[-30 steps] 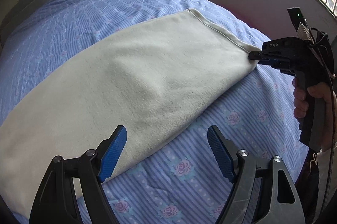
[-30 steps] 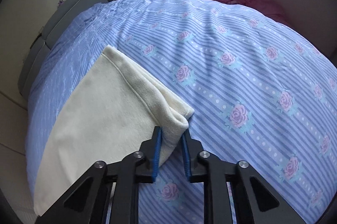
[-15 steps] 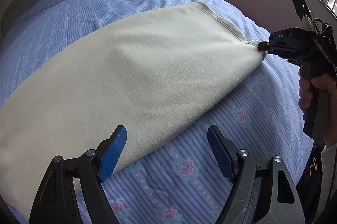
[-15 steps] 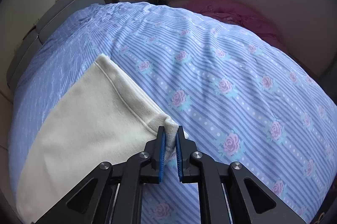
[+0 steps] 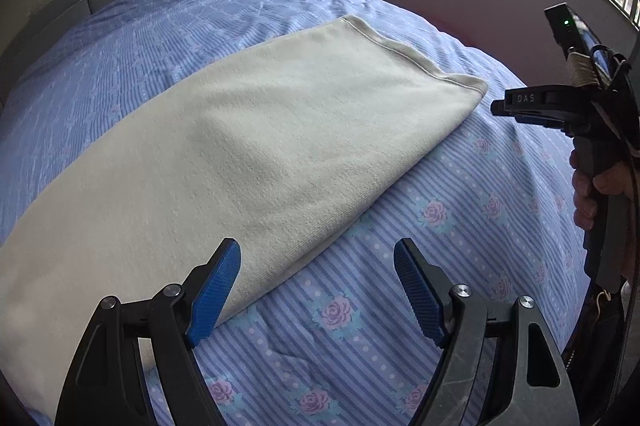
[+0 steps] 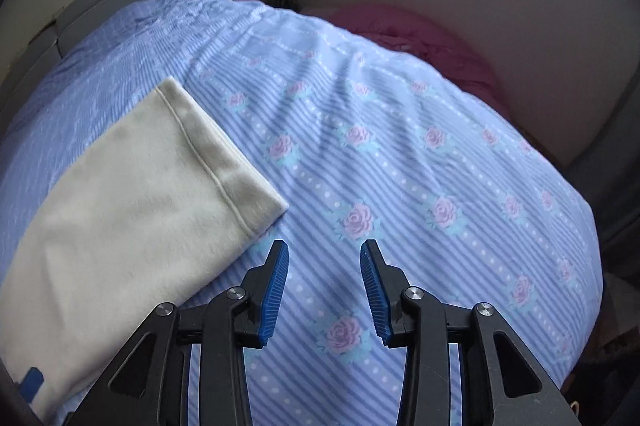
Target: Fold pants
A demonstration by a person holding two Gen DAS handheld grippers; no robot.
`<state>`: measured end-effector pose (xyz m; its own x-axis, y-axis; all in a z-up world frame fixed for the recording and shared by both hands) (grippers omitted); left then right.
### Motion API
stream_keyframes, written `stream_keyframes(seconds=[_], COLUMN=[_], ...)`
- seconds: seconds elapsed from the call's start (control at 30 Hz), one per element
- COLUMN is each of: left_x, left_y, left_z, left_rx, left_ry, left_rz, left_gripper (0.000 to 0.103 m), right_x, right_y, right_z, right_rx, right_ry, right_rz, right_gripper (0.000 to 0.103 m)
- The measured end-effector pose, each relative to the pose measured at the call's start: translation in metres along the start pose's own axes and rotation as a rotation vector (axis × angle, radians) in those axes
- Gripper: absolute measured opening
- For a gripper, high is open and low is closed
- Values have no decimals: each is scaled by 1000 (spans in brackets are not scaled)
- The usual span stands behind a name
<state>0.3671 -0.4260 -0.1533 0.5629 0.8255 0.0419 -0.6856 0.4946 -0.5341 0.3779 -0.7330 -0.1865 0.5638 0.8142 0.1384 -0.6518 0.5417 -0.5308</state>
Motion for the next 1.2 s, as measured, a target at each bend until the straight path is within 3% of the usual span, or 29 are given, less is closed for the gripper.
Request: stream_keyframes(seconds=[0.07, 0.23, 0.4, 0.5, 0.6, 0.77, 0.87, 1.0, 1.1, 1.17, 1.2], left_x=[3, 13, 15, 14, 13, 21, 26, 26, 23, 21, 20], left_y=[0, -6, -4, -2, 1, 3, 2, 1, 2, 1, 1], left_z=[1, 6, 1, -1, -3, 2, 1, 2, 4, 5, 6], left_rx=[8, -16, 14, 15, 25, 4, 9, 12, 14, 10, 3], left_ry=[8, -13, 17, 16, 21, 5, 10, 15, 12, 11, 14], left_rz=[12, 32, 72, 74, 69, 62, 88, 92, 64, 52, 50], left_gripper=[79, 79, 79, 79, 79, 79, 79, 79, 79, 79, 79], right_x=[1, 10, 11, 16, 18, 8, -7, -4, -9, -12, -17], right_y=[3, -8, -12, -15, -15, -19, -28, -24, -9, -9, -10], right_z=[-13, -16, -36, -44, -47, -4, 11, -16, -33, -29, -22], right_rx=[41, 35, 74, 71, 43, -53, -80, -12, 31, 14, 1], right_ry=[-55, -261, -310, -310, -267, -248, -267, -176, -169, -184, -169], right_rz=[-42, -165, -263, -268, -266, -236, -274, -236, -257, -261, -267], right_gripper=[38, 38, 38, 38, 16, 9, 9, 9, 11, 19, 32])
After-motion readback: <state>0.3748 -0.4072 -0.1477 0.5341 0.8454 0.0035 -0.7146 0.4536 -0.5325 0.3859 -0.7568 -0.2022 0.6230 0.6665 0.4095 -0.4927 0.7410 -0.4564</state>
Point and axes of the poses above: each gripper's, at about its wrist camera, not at the fingertips, and z roughly against the way its jaws point, x to its left, y to its underside, the point moved 7 cm from there along -z, roughly the way its jaws point, and after that the axes turned 3 degrees about -y, right-handed, at the moved point
